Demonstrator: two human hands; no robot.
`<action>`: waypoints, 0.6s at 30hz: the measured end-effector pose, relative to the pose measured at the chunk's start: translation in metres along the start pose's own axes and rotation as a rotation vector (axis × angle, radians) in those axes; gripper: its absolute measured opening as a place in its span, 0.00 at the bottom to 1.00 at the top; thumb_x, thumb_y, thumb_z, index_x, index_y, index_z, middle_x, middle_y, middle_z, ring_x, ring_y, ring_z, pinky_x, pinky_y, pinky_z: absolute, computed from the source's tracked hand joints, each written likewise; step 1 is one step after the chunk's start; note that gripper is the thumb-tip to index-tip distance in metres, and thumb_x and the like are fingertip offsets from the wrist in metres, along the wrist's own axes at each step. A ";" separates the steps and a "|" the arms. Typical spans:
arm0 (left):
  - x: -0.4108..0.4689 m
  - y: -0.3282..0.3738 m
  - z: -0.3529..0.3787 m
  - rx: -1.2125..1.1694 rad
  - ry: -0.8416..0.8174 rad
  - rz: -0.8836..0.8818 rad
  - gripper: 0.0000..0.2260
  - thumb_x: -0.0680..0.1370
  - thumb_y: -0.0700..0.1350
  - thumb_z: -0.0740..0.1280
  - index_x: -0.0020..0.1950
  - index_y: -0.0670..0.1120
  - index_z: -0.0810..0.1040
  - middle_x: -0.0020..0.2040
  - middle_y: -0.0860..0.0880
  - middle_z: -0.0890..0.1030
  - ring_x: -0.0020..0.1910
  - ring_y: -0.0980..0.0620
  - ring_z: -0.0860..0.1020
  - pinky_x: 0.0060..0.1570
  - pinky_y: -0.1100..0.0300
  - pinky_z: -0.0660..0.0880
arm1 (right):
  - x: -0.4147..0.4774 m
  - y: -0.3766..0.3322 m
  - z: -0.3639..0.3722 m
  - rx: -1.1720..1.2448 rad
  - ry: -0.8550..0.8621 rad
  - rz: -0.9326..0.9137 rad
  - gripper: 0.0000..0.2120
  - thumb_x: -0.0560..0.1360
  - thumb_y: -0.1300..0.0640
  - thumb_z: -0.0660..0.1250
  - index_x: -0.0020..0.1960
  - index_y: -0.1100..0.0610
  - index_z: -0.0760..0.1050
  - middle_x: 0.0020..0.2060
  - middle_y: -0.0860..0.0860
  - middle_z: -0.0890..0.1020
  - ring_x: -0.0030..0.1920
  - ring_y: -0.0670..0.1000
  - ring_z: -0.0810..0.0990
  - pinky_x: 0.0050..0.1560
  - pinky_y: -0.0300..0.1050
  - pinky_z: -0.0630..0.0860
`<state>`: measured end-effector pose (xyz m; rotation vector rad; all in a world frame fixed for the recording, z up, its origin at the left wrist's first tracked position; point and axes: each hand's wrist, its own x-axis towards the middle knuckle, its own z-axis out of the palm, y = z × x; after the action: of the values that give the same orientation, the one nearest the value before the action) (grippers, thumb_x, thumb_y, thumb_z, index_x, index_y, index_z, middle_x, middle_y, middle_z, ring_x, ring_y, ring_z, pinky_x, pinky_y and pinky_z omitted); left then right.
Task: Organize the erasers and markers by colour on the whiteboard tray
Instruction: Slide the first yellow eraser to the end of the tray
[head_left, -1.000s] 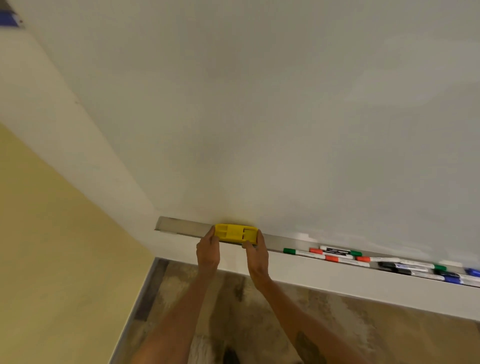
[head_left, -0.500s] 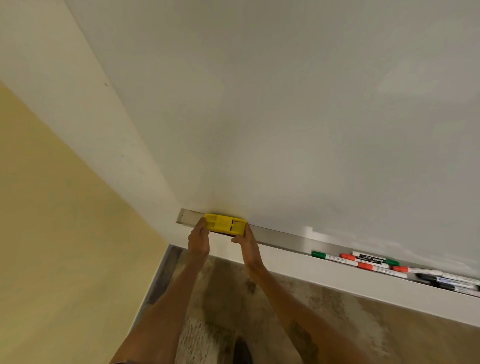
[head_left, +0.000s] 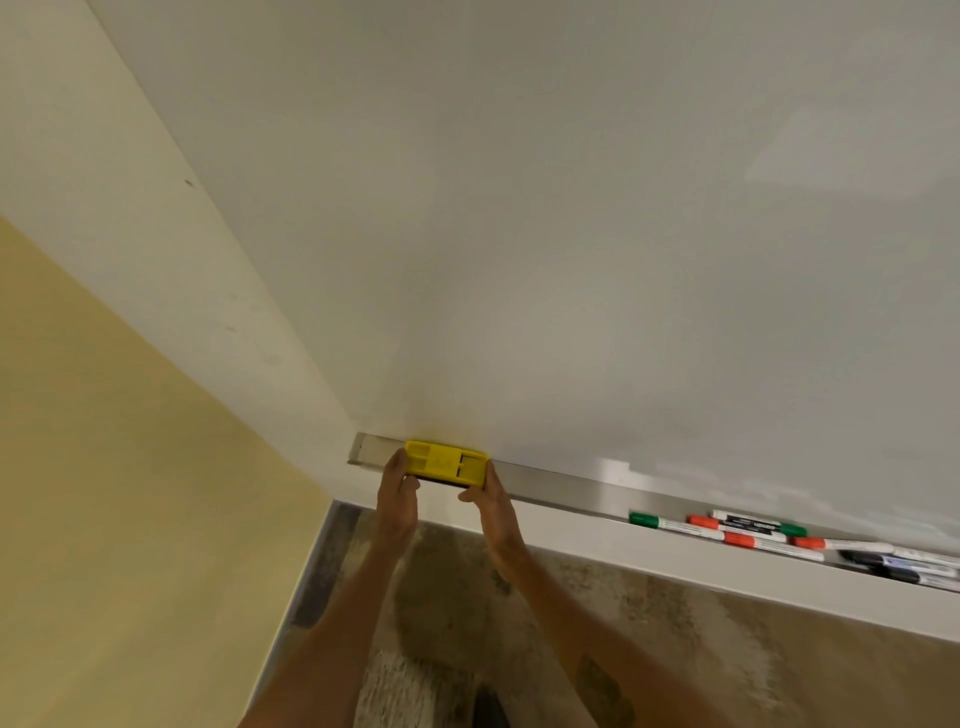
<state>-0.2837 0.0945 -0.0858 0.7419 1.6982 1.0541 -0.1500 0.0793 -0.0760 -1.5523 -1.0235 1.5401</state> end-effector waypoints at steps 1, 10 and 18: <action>0.000 0.000 0.001 -0.018 0.002 -0.010 0.17 0.84 0.36 0.52 0.73 0.35 0.65 0.71 0.35 0.69 0.70 0.35 0.68 0.69 0.41 0.66 | 0.000 0.000 0.000 -0.004 -0.001 0.000 0.17 0.81 0.63 0.61 0.69 0.54 0.68 0.63 0.56 0.77 0.63 0.56 0.75 0.69 0.55 0.72; -0.001 -0.003 0.004 -0.030 -0.065 -0.026 0.22 0.84 0.35 0.52 0.78 0.39 0.57 0.81 0.45 0.54 0.79 0.44 0.56 0.77 0.48 0.56 | -0.001 0.001 -0.002 -0.138 -0.077 0.001 0.24 0.80 0.59 0.62 0.74 0.50 0.60 0.67 0.54 0.74 0.64 0.55 0.73 0.65 0.49 0.69; -0.016 0.010 0.014 0.490 -0.115 0.108 0.24 0.84 0.47 0.55 0.80 0.44 0.55 0.80 0.44 0.54 0.78 0.43 0.59 0.75 0.49 0.57 | -0.019 -0.008 -0.020 -0.391 -0.078 -0.069 0.33 0.80 0.57 0.63 0.79 0.51 0.49 0.77 0.49 0.61 0.74 0.54 0.65 0.70 0.48 0.64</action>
<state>-0.2650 0.0900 -0.0725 1.1928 1.8516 0.6496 -0.1298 0.0669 -0.0599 -1.7024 -1.4762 1.4203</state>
